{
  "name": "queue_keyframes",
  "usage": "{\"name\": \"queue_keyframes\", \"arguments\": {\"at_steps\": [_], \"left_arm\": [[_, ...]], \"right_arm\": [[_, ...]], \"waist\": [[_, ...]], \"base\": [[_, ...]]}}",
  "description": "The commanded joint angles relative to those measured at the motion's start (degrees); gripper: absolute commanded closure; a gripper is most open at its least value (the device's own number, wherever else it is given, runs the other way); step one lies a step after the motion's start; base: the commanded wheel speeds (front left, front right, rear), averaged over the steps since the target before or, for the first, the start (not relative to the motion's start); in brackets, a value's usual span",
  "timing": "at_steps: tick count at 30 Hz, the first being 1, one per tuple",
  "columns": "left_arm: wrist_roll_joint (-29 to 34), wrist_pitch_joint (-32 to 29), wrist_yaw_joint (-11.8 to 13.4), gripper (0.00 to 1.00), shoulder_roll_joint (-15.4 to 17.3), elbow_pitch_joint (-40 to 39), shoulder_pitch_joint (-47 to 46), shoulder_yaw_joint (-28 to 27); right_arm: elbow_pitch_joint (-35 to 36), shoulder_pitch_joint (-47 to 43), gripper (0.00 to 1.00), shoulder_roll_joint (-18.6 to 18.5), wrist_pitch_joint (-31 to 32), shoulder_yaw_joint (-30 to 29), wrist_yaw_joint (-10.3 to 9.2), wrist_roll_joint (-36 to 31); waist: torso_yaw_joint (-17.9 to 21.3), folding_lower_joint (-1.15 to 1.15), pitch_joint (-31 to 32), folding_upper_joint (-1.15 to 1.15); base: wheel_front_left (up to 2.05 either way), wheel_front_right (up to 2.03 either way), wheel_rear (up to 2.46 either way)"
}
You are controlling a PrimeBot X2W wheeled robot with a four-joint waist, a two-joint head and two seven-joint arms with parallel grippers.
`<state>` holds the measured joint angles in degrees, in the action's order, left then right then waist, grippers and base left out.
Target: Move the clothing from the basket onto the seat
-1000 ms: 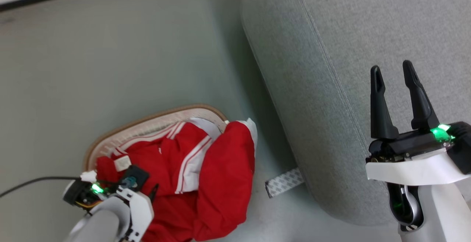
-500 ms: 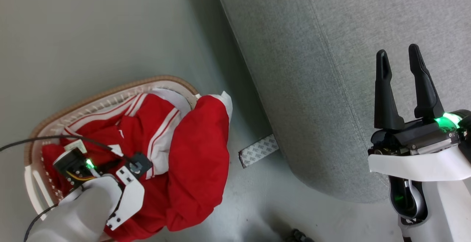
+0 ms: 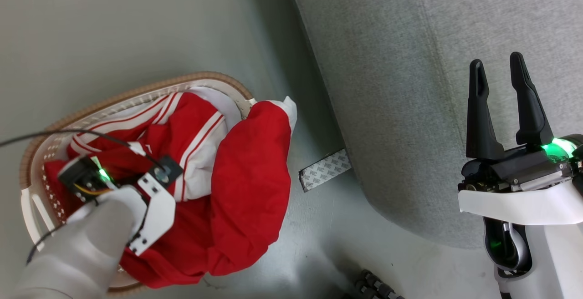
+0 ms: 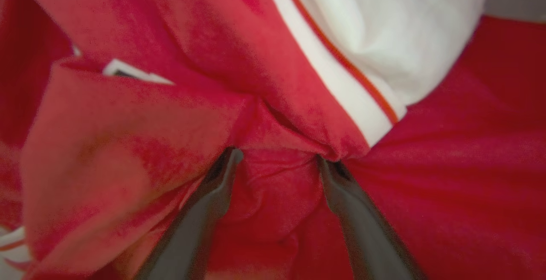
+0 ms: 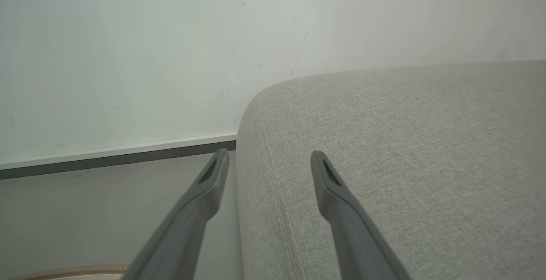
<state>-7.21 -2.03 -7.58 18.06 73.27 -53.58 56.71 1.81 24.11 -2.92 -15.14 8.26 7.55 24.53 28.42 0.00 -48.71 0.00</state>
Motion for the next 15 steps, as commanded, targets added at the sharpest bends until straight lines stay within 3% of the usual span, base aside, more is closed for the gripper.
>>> {"name": "queue_keyframes", "arguments": {"at_steps": [1,2,15], "left_arm": [[-0.53,-0.38,0.23,0.57,1.70,0.56,-1.06,0.12],[-0.94,-0.22,0.24,0.99,1.79,0.57,-1.45,0.00],[-5.06,4.86,0.49,1.00,1.49,0.51,0.71,-0.62]], "right_arm": [[0.07,0.09,0.00,0.03,0.00,-0.05,-0.12,-0.18],[0.07,0.30,0.00,0.03,0.00,-0.02,-0.12,-0.25],[-1.76,2.75,0.00,0.02,-0.01,2.27,-0.12,-0.43]], "waist": [[-0.24,0.00,-0.27,0.00],[-0.31,0.00,-0.37,0.00],[0.51,0.00,4.22,0.00]], "base": [[0.00,0.00,0.00],[0.00,0.00,0.00],[0.00,0.00,0.00]]}}
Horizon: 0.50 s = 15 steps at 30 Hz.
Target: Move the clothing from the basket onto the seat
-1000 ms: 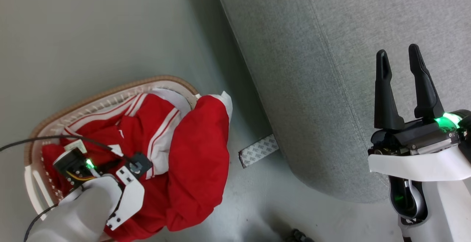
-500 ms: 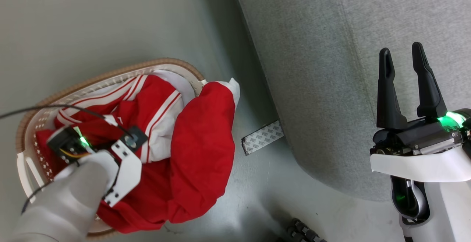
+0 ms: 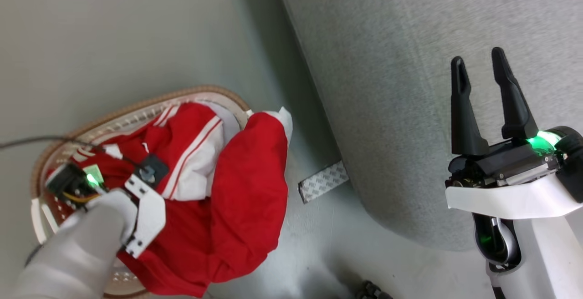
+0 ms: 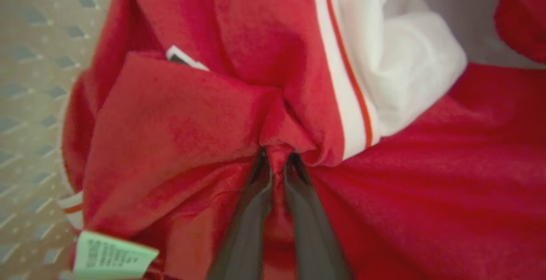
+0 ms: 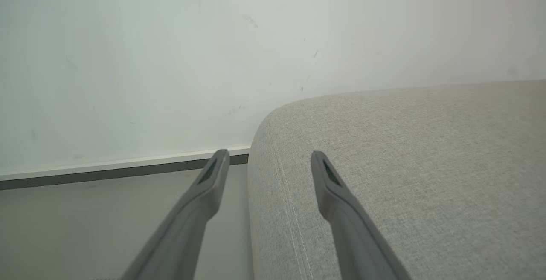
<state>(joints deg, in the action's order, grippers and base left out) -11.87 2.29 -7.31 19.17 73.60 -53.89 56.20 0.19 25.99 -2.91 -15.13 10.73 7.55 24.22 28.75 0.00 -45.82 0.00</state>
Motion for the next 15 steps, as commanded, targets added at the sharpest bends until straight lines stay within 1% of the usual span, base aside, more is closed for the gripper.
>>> {"name": "queue_keyframes", "arguments": {"at_steps": [1,6,10,15], "left_arm": [[-0.92,1.21,0.31,1.00,-0.35,0.16,1.70,-0.37],[-3.31,5.92,0.74,1.00,-4.02,-0.22,5.15,-1.60],[-6.04,9.91,0.56,1.00,-7.42,-1.04,7.75,-3.14],[-8.00,12.50,0.32,1.00,-9.96,-3.14,11.00,-4.26]], "right_arm": [[-0.50,0.74,0.00,0.00,-0.02,-0.38,-0.12,-0.49],[-1.96,-0.82,0.00,0.00,-0.01,-1.47,-0.12,-2.34],[-3.36,-2.31,0.00,-0.05,-0.01,-1.86,-0.12,-4.08],[-5.01,-4.19,0.00,-0.09,-0.01,-2.26,-0.12,-5.93]], "waist": [[-0.25,0.00,2.53,0.00],[-3.66,0.00,9.88,0.00],[-6.78,0.00,16.27,0.00],[-10.64,0.00,23.47,0.00]], "base": [[0.00,0.00,0.00],[0.00,0.00,0.00],[0.00,0.00,0.00],[0.00,0.00,0.00]]}}
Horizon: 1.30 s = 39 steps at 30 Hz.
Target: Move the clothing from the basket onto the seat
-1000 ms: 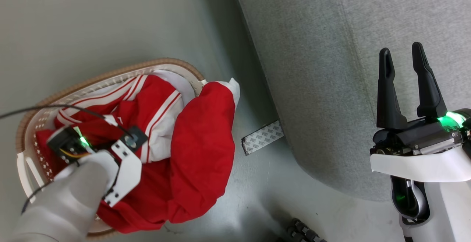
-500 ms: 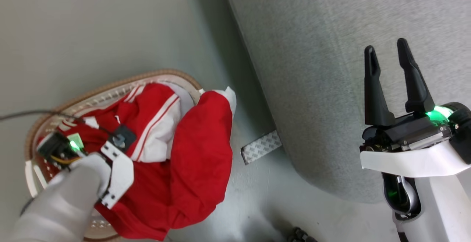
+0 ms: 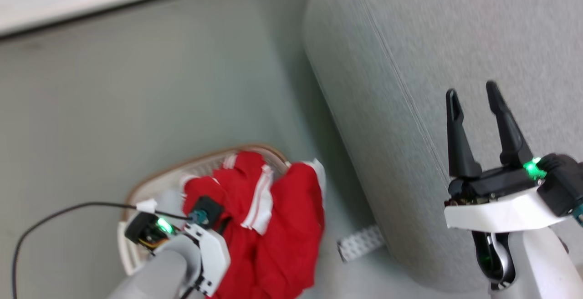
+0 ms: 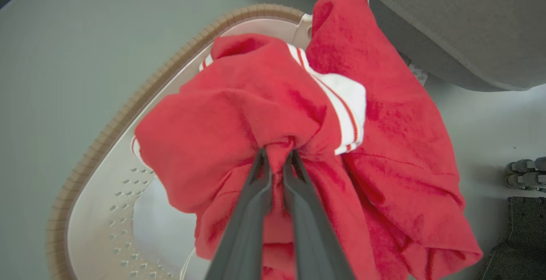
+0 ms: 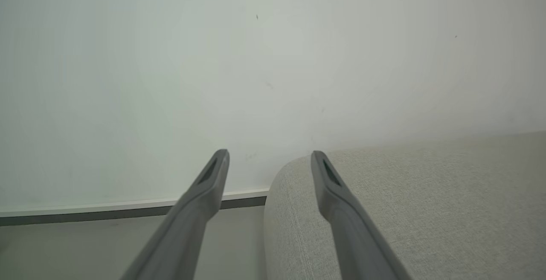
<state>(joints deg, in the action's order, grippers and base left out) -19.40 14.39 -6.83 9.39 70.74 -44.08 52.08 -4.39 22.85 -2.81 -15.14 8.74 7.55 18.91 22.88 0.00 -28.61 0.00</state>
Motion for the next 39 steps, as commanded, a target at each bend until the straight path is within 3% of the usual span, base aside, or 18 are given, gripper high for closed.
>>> {"name": "queue_keyframes", "arguments": {"at_steps": [1,12,21,31,39], "left_arm": [[-1.00,0.53,-0.09,1.00,-0.65,-0.90,1.76,-0.38],[-3.21,0.82,0.33,1.00,-0.42,-15.49,9.06,-5.89],[-2.08,0.83,-0.02,1.00,0.49,-30.83,12.71,-12.06],[-2.19,0.83,-0.16,1.00,0.03,-40.51,10.96,-16.82],[-3.31,-0.03,-0.44,1.00,-0.74,-42.14,7.76,-14.75]], "right_arm": [[-0.71,-1.47,0.00,-0.28,0.00,-0.33,-0.12,-0.64],[-2.74,-6.17,0.00,-2.68,0.00,-0.76,-0.12,0.34],[-3.83,-9.19,0.00,-3.89,0.00,-0.27,-0.12,1.09],[-4.17,-11.43,0.00,-3.41,0.00,1.73,-0.12,1.32],[-2.17,-13.64,0.00,-2.87,0.02,0.85,-0.12,1.11]], "waist": [[-5.49,0.00,7.56,0.00],[-12.73,0.00,19.33,0.00],[-17.91,0.00,24.79,0.00],[-21.00,0.00,27.16,0.00],[-25.06,0.00,25.72,0.00]], "base": [[0.00,0.00,0.00],[0.00,0.00,0.00],[0.00,0.00,0.00],[0.00,0.00,0.00],[0.00,0.00,0.00]]}}
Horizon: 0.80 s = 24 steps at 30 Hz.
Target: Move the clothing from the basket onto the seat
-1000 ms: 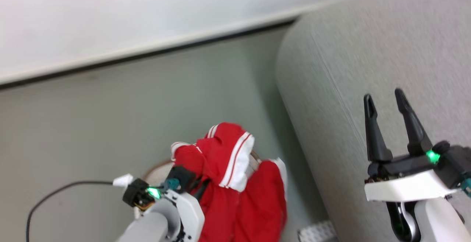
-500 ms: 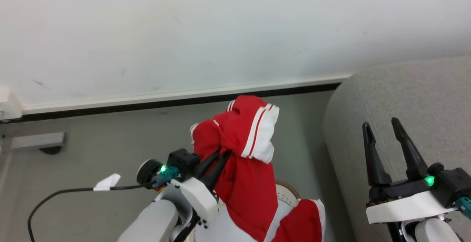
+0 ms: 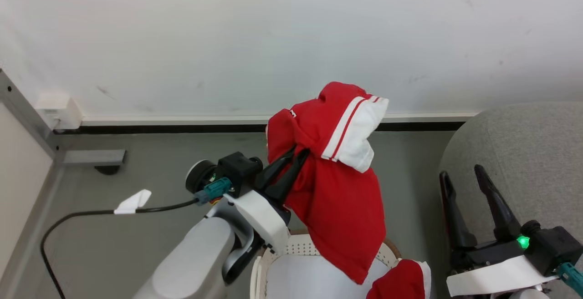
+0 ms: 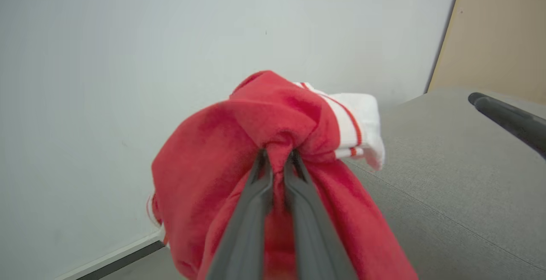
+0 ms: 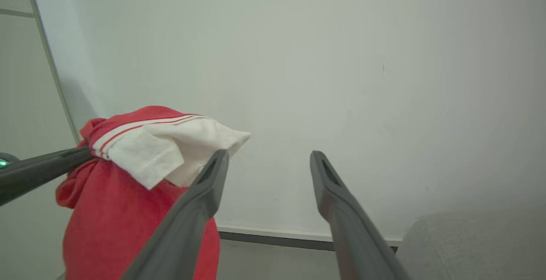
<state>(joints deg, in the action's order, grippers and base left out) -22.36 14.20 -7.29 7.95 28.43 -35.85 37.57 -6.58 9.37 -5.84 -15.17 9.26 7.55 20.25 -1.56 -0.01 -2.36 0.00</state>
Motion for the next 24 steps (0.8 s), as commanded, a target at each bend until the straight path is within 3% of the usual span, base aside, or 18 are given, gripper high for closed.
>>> {"name": "queue_keyframes", "arguments": {"at_steps": [1,24], "left_arm": [[-0.35,-0.01,0.01,1.00,0.83,0.21,-0.78,-0.14],[-2.18,0.41,1.22,1.00,3.14,-1.98,-1.11,-1.21]], "right_arm": [[-0.01,0.02,0.00,0.05,0.04,0.33,-0.12,-0.30],[-0.92,2.43,0.00,-0.23,0.04,0.85,-0.12,-0.61]], "waist": [[-0.64,0.01,-0.76,0.00],[1.30,0.01,-1.91,0.00]], "base": [[0.00,0.00,0.00],[0.00,0.00,0.00]]}}
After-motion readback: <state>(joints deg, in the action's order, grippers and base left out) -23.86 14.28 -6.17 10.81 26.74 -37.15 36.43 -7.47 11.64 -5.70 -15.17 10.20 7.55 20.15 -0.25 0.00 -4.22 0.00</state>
